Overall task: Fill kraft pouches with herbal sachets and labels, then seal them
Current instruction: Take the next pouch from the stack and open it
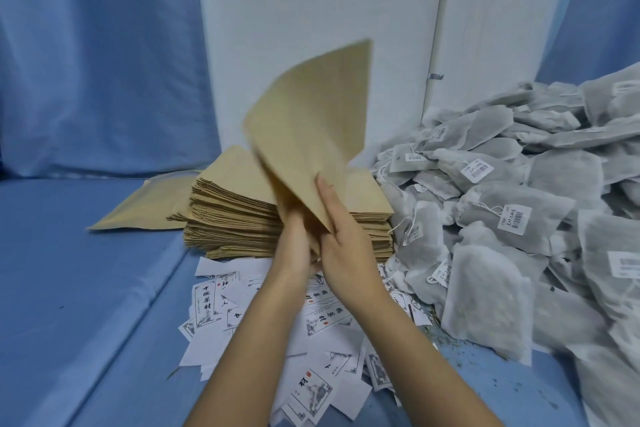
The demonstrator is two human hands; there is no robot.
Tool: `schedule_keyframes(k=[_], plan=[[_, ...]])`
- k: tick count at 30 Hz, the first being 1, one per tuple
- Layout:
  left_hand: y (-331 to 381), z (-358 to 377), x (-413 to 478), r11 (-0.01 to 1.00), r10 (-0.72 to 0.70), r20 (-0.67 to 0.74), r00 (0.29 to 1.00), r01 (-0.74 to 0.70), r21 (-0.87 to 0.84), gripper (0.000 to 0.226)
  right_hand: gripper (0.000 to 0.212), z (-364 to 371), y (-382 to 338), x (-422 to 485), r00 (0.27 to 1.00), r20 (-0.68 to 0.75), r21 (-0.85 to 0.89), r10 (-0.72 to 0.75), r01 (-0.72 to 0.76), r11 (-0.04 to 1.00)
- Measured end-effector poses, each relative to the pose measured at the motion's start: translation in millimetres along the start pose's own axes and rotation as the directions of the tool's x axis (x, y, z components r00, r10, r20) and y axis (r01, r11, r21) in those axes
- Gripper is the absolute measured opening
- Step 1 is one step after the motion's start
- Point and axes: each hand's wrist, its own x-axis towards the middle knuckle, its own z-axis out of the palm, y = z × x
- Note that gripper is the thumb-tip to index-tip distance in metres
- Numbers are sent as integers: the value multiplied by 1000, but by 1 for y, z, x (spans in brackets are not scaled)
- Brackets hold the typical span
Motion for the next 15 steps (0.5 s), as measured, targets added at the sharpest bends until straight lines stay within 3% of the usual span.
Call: schedule_keyframes(k=[2, 5, 8, 12, 15], plan=[[3, -4, 1, 993, -38, -65, 997, 31, -110, 27, 77, -3, 3, -3, 996, -3, -240, -92, 89, 967], [6, -15, 5, 984, 81, -297, 951, -125, -131, 29, 69, -6, 10, -3, 986, 15, -463, -164, 152, 873], [2, -26, 9, 983, 184, -452, 873, -157, 97, 25, 67, -8, 16, -1, 988, -39, -421, -152, 122, 899], [-7, -35, 18, 991, 118, -463, 879, -71, 117, 26, 72, -4, 14, -3, 963, -224, -195, -150, 106, 975], [-8, -37, 22, 993, 105, -421, 901, -69, 100, 28, 73, -4, 13, -3, 955, -249, -185, -162, 118, 976]])
